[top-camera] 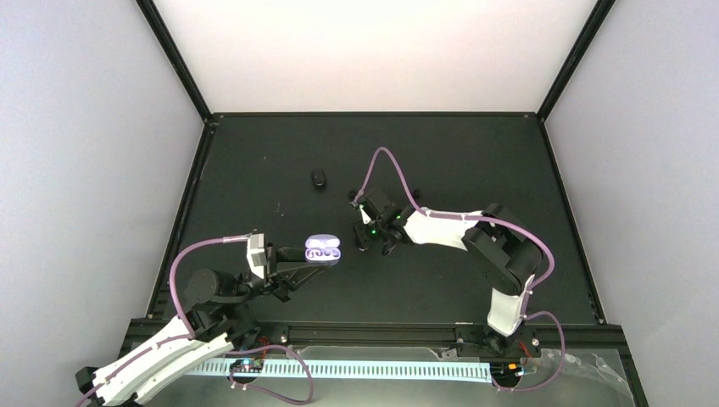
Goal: Insert the wireless bluetooth earbuds into the charging case
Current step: Pick up the earbud from the center of the board.
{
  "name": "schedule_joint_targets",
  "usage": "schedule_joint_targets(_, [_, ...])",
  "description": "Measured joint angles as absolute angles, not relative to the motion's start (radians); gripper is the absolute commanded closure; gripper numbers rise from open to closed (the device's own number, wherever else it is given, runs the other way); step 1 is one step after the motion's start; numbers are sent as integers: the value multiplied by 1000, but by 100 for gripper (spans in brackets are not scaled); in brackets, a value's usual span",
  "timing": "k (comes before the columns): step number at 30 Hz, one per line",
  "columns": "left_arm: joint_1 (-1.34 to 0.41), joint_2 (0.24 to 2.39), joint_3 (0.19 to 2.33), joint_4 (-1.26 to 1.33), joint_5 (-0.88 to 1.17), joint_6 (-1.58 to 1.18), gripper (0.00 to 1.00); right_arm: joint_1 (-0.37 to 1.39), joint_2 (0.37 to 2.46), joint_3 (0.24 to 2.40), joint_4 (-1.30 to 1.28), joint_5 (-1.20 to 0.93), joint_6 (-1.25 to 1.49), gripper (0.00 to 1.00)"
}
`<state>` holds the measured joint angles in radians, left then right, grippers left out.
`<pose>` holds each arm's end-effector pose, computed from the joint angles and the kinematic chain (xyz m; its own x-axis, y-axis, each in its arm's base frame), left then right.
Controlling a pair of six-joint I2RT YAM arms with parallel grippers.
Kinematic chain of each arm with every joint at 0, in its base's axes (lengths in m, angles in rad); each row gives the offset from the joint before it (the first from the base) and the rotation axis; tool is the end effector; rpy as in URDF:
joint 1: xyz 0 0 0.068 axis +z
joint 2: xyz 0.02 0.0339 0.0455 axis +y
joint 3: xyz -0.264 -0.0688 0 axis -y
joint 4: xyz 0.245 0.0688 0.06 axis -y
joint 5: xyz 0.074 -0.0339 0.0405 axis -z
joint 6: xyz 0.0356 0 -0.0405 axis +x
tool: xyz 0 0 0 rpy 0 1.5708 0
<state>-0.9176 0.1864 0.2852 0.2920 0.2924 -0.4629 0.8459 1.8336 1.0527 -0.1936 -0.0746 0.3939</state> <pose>0.0517 -0.0844 0.2875 -0.2048 -0.4360 -0.8763 0.9287 0.1962 -0.3146 0.2409 0.2760 0.1480 -0.8038 -0.3302 -0.4949 -0.5044 0.8194 0.2725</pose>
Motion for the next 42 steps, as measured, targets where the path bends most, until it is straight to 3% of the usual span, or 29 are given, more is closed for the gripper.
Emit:
schedule_joint_targets(18, [-918, 221, 285, 309, 292, -456, 98, 876, 1702, 1011, -222, -52, 377, 58])
schedule_joint_targets(42, [-918, 228, 273, 315, 292, -456, 98, 889, 1847, 1108, -278, -55, 338, 65])
